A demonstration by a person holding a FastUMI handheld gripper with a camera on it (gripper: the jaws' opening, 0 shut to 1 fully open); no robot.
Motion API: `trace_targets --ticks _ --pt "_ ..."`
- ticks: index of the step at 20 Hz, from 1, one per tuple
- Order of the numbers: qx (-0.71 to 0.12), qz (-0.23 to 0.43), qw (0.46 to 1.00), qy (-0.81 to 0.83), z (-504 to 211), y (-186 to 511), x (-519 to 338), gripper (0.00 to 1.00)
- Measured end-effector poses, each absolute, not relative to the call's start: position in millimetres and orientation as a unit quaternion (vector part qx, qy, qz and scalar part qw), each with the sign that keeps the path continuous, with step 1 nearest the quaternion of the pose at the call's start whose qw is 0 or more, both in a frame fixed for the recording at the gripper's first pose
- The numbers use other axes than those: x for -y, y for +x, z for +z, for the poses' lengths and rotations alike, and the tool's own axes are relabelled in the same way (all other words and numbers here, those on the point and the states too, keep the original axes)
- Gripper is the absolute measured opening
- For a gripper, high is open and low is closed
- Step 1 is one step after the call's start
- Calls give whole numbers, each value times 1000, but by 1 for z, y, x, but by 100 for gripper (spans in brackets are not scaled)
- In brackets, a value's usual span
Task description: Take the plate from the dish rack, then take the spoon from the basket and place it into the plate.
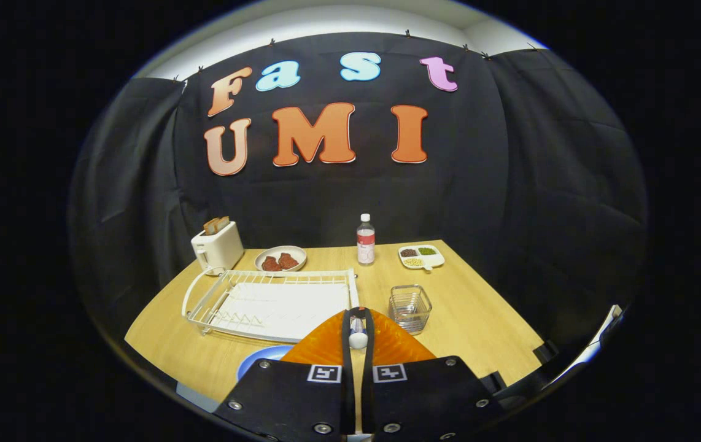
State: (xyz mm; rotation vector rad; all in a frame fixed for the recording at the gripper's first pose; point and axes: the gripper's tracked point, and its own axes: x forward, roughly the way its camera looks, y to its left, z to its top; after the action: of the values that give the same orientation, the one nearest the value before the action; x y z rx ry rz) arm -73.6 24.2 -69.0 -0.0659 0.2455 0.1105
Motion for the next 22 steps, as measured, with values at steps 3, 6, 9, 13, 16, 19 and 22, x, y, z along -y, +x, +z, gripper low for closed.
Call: trace_targets --ticks 3,6,9,13,16,19,22 --pt "-130 72 988 -32 -84 -94 -47 4" --pt "-147 88 985 -33 -107 -106 -67 4" --pt "-171 104 979 -34 -136 -114 -84 4" --pt "-192 127 972 -36 -169 -114 -102 4" --pt "-193 136 971 -45 -183 -104 -112 4" --pt "-194 143 969 -54 -194 -95 -120 4" --pt "-195 147 968 -60 -204 -88 -123 4"
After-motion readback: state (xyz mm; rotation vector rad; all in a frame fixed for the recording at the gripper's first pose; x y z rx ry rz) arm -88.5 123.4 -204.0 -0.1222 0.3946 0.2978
